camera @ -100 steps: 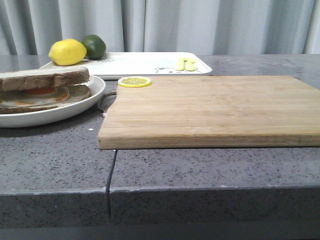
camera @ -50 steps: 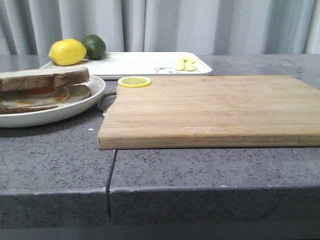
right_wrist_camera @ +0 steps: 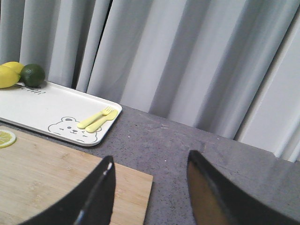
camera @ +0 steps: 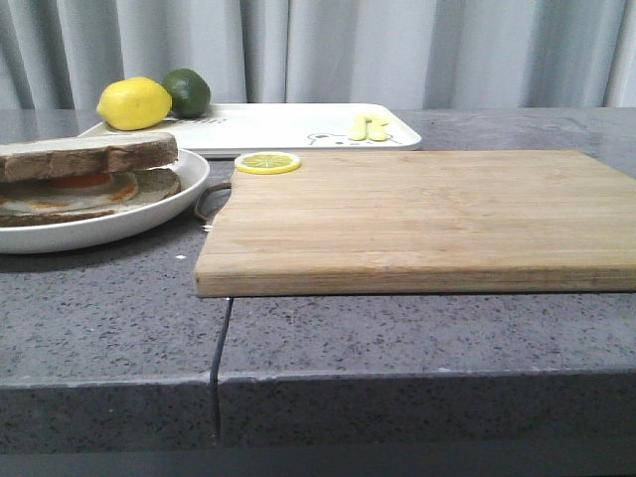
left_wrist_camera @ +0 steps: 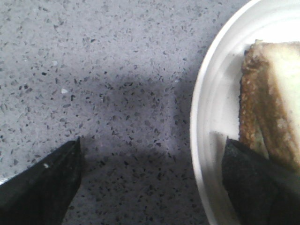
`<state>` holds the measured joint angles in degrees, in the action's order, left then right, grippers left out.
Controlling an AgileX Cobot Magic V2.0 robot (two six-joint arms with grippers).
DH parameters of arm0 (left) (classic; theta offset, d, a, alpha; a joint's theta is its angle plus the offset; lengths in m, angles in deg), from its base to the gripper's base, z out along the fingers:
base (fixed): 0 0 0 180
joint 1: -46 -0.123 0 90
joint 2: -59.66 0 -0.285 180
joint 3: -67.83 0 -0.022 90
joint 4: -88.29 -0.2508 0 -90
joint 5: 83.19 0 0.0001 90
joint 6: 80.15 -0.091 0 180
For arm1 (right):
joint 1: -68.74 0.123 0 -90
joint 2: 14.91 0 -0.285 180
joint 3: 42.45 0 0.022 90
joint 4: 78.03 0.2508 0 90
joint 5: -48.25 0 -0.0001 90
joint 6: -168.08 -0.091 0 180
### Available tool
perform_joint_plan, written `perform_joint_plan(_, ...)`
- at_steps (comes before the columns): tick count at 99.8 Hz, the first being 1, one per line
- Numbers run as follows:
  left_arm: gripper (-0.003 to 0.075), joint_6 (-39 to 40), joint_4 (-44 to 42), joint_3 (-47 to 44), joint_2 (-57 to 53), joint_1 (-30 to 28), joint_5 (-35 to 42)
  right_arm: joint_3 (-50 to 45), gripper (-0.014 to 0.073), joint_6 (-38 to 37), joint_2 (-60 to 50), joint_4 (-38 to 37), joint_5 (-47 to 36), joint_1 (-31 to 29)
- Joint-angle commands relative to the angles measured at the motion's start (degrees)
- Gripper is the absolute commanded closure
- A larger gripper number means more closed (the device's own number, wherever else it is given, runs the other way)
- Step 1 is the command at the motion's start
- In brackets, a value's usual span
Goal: Place bread and move sandwich to tray
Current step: 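Grasp the rim of the white sandwich plate with the left gripper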
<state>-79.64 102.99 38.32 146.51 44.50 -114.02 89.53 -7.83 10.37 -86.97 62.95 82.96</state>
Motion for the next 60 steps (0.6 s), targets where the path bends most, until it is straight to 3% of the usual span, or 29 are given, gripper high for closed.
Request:
perform_joint_plan(1, 0.0162, 0.5, 1.15, 1.58, -0.9, -0.22, 1.33, 1.55, 0.0221, 0.06, 0.35, -0.16, -4.41, -0.31)
perform_joint_plan(16, 0.0268, 0.5, 1.15, 1.58, -0.9, -0.22, 1.33, 1.55, 0.0221, 0.06, 0.35, -0.16, -4.41, -0.31)
perform_joint_plan(42, 0.0566, 0.5, 1.53, 1.58, -0.9, -0.22, 1.33, 1.55, 0.0221, 0.06, 0.35, -0.16, -4.41, -0.31)
perform_joint_plan(60, 0.0727, 0.5, 4.22, 1.58, -0.9, -0.22, 1.43, 1.55, 0.0221, 0.06, 0.35, -0.16, -4.41, -0.31)
